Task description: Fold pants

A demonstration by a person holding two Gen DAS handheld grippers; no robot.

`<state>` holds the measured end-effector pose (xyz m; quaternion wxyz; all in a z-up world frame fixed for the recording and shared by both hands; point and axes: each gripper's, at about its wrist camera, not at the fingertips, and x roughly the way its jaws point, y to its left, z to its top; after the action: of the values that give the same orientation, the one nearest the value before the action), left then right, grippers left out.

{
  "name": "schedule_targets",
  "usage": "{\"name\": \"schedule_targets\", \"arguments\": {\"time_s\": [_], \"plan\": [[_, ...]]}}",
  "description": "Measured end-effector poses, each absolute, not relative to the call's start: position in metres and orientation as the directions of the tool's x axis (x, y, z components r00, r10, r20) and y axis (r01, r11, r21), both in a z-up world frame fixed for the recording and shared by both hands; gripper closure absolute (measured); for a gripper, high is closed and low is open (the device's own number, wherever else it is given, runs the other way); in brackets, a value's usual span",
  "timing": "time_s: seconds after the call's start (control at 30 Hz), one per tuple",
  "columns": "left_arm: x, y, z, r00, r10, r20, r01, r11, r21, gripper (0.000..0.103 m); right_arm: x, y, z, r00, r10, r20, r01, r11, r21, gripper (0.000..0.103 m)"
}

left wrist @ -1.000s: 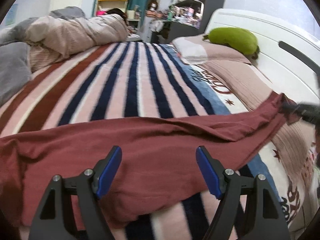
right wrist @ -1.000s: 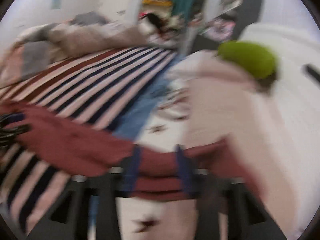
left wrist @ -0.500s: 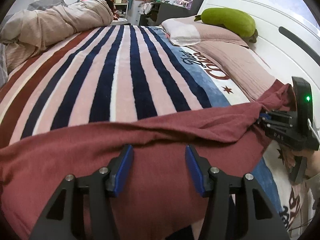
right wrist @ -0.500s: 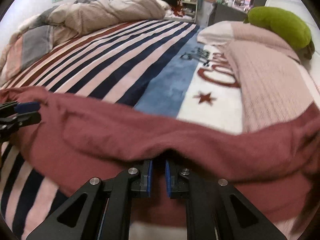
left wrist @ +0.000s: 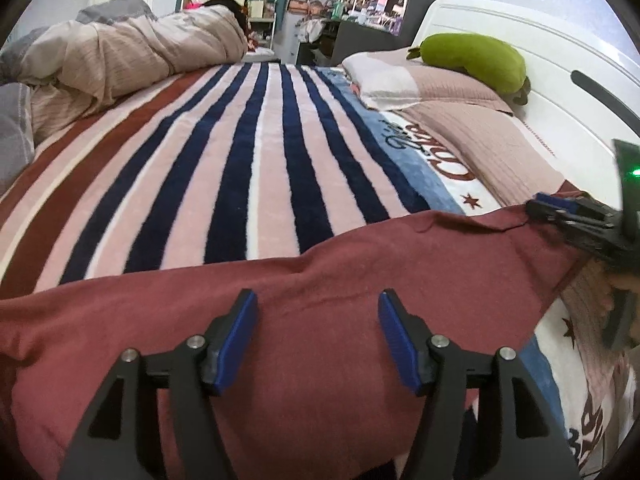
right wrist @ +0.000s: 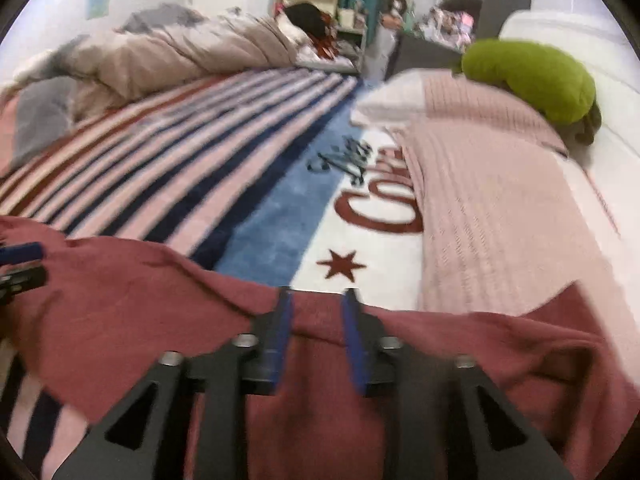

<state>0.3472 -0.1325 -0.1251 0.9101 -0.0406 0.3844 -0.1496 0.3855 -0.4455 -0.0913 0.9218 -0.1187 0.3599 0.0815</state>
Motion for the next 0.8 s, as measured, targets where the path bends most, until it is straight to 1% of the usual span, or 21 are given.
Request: {"name": "schedule_targets", "arguments": {"time_s": [0.07,0.1,0.13,0.17,0.2,0.33,0.4,0.43,0.47,0.5,0.57,0.7,0.8], "plan": [[0.338,-0.13,-0.121,0.668,-0.314,-0.675,0.245,0.949,-0.199,0.042,0.365,-0.449,-0.075,0.743,0.035,-0.669,-0.242,0.945,-0.219,0.064],[0.335,-0.13,-0.12,0.67,-0.317,-0.671,0.246,0.948,-0.202,0.042,0.354,-0.451,-0.068,0.742,-0.004,-0.671,-0.237,0.934,-0.268,0.061],[0.33,-0.129,-0.119,0.673,-0.321,-0.666,0.246,0.947,-0.208,0.042,0.345,-0.454,-0.065,0.737,-0.039,-0.675,-0.23,0.924,-0.305,0.056],[0.324,-0.128,-0.118,0.675,-0.327,-0.661,0.247,0.945,-0.215,0.042,0.336,-0.459,-0.062,0.734,-0.071,-0.675,-0.219,0.916,-0.335,0.047],[0.321,-0.127,-0.117,0.675,-0.334,-0.658,0.25,0.942,-0.222,0.042,0.328,-0.464,-0.061,0.731,-0.104,-0.674,-0.205,0.909,-0.363,0.042],[0.309,-0.127,-0.113,0.67,-0.356,-0.652,0.275,0.934,-0.227,0.042,0.31,-0.486,-0.071,0.692,-0.259,-0.674,-0.144,0.865,-0.48,0.04],[0.306,-0.128,-0.111,0.67,-0.359,-0.65,0.284,0.933,-0.222,0.042,0.306,-0.493,-0.08,0.683,-0.324,-0.654,-0.122,0.833,-0.539,0.041],[0.305,-0.128,-0.11,0.67,-0.361,-0.648,0.289,0.932,-0.221,0.042,0.305,-0.497,-0.082,0.69,-0.36,-0.628,-0.099,0.813,-0.574,0.043],[0.304,-0.128,-0.109,0.67,-0.363,-0.648,0.293,0.931,-0.219,0.042,0.305,-0.502,-0.082,0.697,-0.38,-0.607,-0.077,0.803,-0.591,0.051],[0.304,-0.128,-0.109,0.671,-0.361,-0.648,0.294,0.931,-0.215,0.042,0.307,-0.507,-0.08,0.701,-0.4,-0.59,-0.053,0.796,-0.603,0.073],[0.305,-0.127,-0.108,0.675,-0.352,-0.648,0.292,0.935,-0.204,0.042,0.312,-0.519,-0.07,0.712,-0.434,-0.552,0.005,0.789,-0.614,0.098],[0.305,-0.121,-0.109,0.683,-0.34,-0.647,0.273,0.94,-0.205,0.042,0.327,-0.539,-0.044,0.744,-0.439,-0.504,0.074,0.804,-0.59,0.098],[0.306,-0.117,-0.108,0.689,-0.321,-0.65,0.256,0.947,-0.196,0.042,0.345,-0.546,-0.031,0.751,-0.429,-0.503,0.083,0.816,-0.572,0.098]]}}
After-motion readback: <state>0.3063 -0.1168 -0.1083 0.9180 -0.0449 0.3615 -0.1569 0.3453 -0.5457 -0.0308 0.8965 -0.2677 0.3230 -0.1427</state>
